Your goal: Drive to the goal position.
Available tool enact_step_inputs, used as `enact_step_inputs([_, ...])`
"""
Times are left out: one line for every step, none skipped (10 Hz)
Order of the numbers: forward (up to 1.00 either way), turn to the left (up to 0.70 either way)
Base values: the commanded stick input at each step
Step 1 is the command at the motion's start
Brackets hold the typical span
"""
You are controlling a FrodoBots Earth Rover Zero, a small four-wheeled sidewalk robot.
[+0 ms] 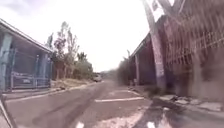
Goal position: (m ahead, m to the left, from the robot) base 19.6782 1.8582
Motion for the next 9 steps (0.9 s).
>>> enact_step_inputs([0.7,0.01])
enact_step_inputs([0.7,0.01])
enact_step_inputs([0.7,0.01])
enact_step_inputs([0.7,0.01])
enact_step_inputs([0.7,0.01])
enact_step_inputs([0.7,0.01])
enact_step_inputs([0.7,0.01])
enact_step_inputs([0.7,0.01])
enact_step_inputs([0.7,0.01])
